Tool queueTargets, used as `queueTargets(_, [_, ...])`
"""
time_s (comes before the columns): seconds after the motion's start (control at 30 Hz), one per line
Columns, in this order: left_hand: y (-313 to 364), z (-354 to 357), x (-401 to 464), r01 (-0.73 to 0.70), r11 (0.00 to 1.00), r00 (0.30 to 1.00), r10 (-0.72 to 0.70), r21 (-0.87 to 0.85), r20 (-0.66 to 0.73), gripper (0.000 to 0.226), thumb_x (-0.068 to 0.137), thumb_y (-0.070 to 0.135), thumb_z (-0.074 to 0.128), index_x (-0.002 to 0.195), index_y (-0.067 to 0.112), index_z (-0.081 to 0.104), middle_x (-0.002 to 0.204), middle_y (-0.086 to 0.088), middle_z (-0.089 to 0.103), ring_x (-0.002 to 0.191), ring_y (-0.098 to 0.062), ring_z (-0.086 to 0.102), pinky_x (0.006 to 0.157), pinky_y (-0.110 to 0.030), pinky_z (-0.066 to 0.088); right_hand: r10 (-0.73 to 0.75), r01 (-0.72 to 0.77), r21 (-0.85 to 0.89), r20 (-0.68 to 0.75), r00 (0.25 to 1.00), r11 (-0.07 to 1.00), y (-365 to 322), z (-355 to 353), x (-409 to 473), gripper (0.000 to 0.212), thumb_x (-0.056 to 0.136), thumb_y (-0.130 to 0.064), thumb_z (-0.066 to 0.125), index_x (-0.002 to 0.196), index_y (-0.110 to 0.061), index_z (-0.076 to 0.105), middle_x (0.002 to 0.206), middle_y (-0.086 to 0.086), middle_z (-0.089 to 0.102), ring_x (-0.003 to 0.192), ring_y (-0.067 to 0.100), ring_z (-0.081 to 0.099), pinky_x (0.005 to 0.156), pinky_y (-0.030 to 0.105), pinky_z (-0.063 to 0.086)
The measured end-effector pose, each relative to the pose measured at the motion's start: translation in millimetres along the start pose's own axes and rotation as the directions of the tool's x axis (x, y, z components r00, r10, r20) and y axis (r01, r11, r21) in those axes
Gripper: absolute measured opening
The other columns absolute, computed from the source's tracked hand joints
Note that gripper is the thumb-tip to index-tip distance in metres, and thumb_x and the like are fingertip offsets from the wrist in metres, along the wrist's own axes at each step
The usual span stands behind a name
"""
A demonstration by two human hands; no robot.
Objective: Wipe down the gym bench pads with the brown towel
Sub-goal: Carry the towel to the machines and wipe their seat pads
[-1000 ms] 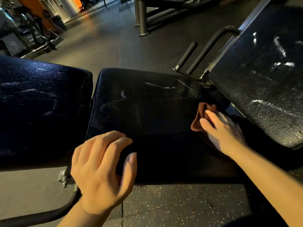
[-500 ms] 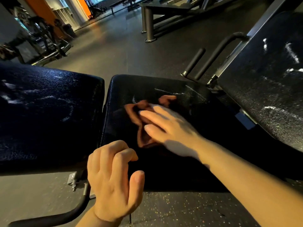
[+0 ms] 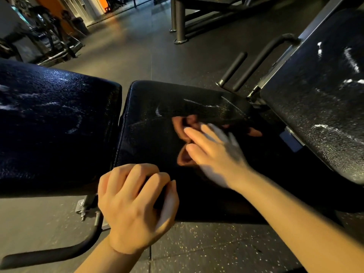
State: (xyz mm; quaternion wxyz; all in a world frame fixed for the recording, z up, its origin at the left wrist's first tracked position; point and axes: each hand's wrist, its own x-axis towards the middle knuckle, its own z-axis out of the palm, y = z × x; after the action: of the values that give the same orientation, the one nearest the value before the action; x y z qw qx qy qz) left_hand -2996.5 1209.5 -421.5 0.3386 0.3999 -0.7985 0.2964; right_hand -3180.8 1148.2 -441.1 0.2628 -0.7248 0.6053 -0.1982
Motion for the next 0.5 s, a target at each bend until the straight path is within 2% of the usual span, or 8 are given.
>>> queueTargets(0.07, [-1, 0, 0, -0.011, 1.0, 1.0, 0.011, 0.002, 0.009, 0.031, 0.095, 0.028, 0.054, 0.074, 0.012, 0.071, 0.082, -0.005, 0.068, 0.074, -0.029, 0.058, 0.068, -0.041, 0.038, -0.21, 0.211, -0.024, 0.012, 0.978, 0.977, -21, 2, -5, 0.052, 0.103, -0.054, 0.022, 0.153, -0.046, 0.012, 0.165, -0.011, 0.006, 0.15, 0.008, -0.008, 0.12, 0.048, -0.006])
queueTargets(0.1, [-2, -1, 0, -0.014, 1.0, 1.0, 0.014, 0.007, 0.015, 0.032, 0.094, 0.027, 0.054, 0.073, 0.011, 0.072, 0.083, -0.006, 0.068, 0.075, -0.029, 0.057, 0.068, -0.041, 0.038, -0.269, 0.27, -0.012, 0.014, 0.963, 0.963, -24, 3, -6, 0.052, 0.103, -0.053, 0.024, 0.153, -0.047, 0.011, 0.165, -0.011, 0.005, 0.15, 0.008, -0.009, 0.12, 0.048, -0.007])
queueTargets(0.17, [-2, -2, 0, -0.033, 0.999, 0.999, 0.032, 0.011, 0.034, 0.033, 0.095, 0.028, 0.054, 0.075, 0.011, 0.074, 0.085, -0.006, 0.069, 0.078, -0.029, 0.058, 0.069, -0.041, 0.039, -0.288, 0.287, 0.034, 0.014, 0.958, 0.957, -20, 1, -8, 0.053, 0.1, -0.057, 0.024, 0.152, -0.05, 0.013, 0.164, -0.013, 0.005, 0.149, 0.004, -0.009, 0.118, 0.048, -0.011])
queueTargets(0.3, [-11, -6, 2, -0.179, 0.983, 0.975, 0.184, -0.048, 0.125, 0.031, 0.093, 0.035, 0.057, 0.093, 0.014, 0.08, 0.099, -0.004, 0.073, 0.092, -0.03, 0.069, 0.082, -0.045, 0.051, -0.101, 0.102, 0.051, -0.013, 0.995, 0.993, 11, -3, -11, 0.072, 0.083, -0.084, 0.014, 0.148, -0.054, 0.015, 0.163, -0.017, 0.008, 0.148, -0.001, -0.006, 0.119, 0.052, -0.009])
queueTargets(0.33, [-15, -7, 3, -0.238, 0.969, 0.959, 0.244, -0.061, 0.147, 0.033, 0.093, 0.039, 0.057, 0.098, 0.015, 0.08, 0.104, -0.004, 0.074, 0.098, -0.029, 0.071, 0.087, -0.047, 0.052, -0.03, 0.032, 0.062, -0.022, 0.999, 0.998, 22, -4, -12, 0.073, 0.083, -0.085, 0.015, 0.148, -0.054, 0.017, 0.163, -0.017, 0.009, 0.148, 0.0, -0.004, 0.119, 0.052, -0.008])
queueTargets(0.4, [-24, -9, 3, -0.337, 0.939, 0.924, 0.343, -0.069, 0.17, 0.041, 0.093, 0.047, 0.054, 0.106, 0.016, 0.079, 0.115, -0.004, 0.072, 0.107, -0.027, 0.069, 0.091, -0.048, 0.053, 0.131, -0.129, 0.086, -0.021, 0.991, 0.988, 51, -9, -16, 0.062, 0.092, -0.075, 0.022, 0.149, -0.052, 0.02, 0.163, -0.015, 0.011, 0.149, 0.002, -0.001, 0.12, 0.051, -0.007])
queueTargets(0.5, [-27, -9, 4, -0.382, 0.922, 0.907, 0.387, -0.059, 0.166, 0.047, 0.093, 0.054, 0.054, 0.109, 0.017, 0.077, 0.119, -0.003, 0.07, 0.111, -0.026, 0.068, 0.09, -0.046, 0.054, 0.355, -0.351, 0.078, -0.046, 0.934, 0.933, 93, -14, -21, 0.06, 0.094, -0.065, 0.019, 0.151, -0.048, 0.02, 0.164, -0.01, 0.012, 0.151, 0.011, 0.004, 0.121, 0.052, -0.001])
